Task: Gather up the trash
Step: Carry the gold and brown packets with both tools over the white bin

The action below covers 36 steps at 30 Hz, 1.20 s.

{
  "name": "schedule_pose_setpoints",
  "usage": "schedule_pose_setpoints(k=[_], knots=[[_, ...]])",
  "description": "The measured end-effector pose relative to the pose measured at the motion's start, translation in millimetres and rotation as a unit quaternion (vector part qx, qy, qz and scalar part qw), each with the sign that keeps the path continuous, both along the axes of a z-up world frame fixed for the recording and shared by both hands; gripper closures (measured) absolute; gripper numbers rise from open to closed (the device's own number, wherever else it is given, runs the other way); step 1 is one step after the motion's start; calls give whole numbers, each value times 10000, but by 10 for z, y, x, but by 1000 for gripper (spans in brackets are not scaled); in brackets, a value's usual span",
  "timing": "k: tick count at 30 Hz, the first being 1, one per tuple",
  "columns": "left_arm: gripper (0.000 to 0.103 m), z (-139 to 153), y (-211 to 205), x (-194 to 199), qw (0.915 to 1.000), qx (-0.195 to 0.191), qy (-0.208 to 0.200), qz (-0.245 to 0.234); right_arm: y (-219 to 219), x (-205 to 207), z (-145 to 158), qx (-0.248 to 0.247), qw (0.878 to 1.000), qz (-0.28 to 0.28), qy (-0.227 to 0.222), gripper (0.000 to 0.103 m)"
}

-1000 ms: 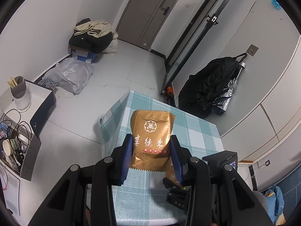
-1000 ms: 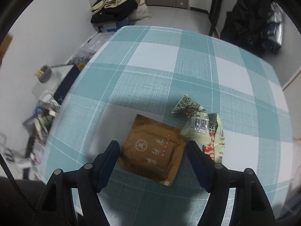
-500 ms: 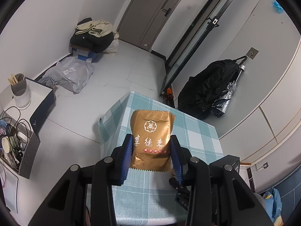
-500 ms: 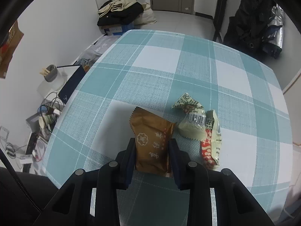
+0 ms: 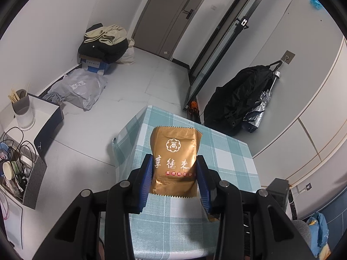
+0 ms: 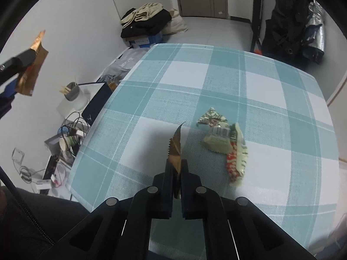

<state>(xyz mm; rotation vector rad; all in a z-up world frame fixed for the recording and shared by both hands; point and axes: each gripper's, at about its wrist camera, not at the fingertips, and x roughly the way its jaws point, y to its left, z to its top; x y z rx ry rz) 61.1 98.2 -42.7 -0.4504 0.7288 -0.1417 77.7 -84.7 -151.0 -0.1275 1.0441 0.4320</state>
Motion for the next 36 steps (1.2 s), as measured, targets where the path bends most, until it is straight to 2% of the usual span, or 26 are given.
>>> schedule_pose_setpoints(k=[7,14,18,23,28,32,36], knots=[[69,8,-135,-19,9997,173,-42,-191,-312,-242,463,492,9983,0,-298,100],[69,140,-576,-45,9952,497,-285,-789,-918,-612,1175,861,9911,-116,-1009,100],[69,286,-834,-88,9910,635,-442,-1097,-1323,-793,1483,1051,9853,-327,-1303,100],[69,492,-1265,-150,9829,701,-645,-1577,-1942,-1007,1795,1182,9763,-724,-1664,100],[69,678,-1790,-199,9700,723,-821,-2170,-2557,-1198,1998,1230,9659,-1191,-1944,100],[69,761,-2205,-221,9577,745,-906,-2627,-3052,-1311,2023,1186,9576,-1638,-2050,100],[69,774,-2654,-211,9430,662,-838,-3151,-3532,-1368,1921,1167,9506,-2126,-1938,100]])
